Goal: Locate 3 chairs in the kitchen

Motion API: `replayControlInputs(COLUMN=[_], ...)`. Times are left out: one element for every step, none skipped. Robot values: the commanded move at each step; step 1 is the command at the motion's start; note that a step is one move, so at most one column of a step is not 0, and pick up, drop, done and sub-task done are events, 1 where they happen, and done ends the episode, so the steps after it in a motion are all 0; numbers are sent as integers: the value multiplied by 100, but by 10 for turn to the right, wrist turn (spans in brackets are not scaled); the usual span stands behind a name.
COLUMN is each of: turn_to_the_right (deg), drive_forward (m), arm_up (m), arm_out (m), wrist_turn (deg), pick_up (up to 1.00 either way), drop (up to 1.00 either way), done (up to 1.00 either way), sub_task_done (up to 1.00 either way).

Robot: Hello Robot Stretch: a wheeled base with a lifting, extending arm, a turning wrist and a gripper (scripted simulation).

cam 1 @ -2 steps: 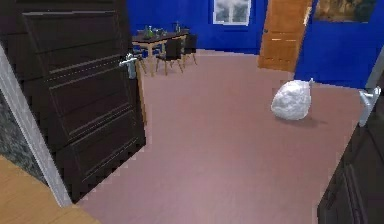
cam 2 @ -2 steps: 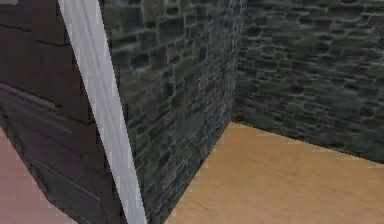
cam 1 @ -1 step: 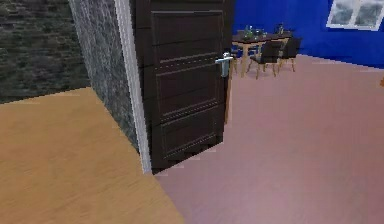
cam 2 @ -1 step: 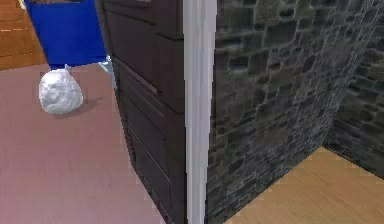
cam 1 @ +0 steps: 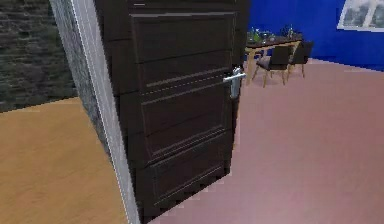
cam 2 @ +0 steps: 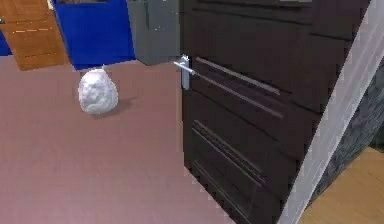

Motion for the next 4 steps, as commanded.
replayControlInputs(turn_to_the_right=[390, 0, 30, 0], drive_forward=[0, 100, 0, 40], arm_up=[0, 0, 0, 0], arm_out=[0, 0, 0, 0], wrist_turn=[0, 0, 0, 0], pick_up=[0, 0, 0, 0], drop=[0, 0, 0, 0], done=[0, 0, 0, 0], sub_task_done=[0, 0, 0, 0])
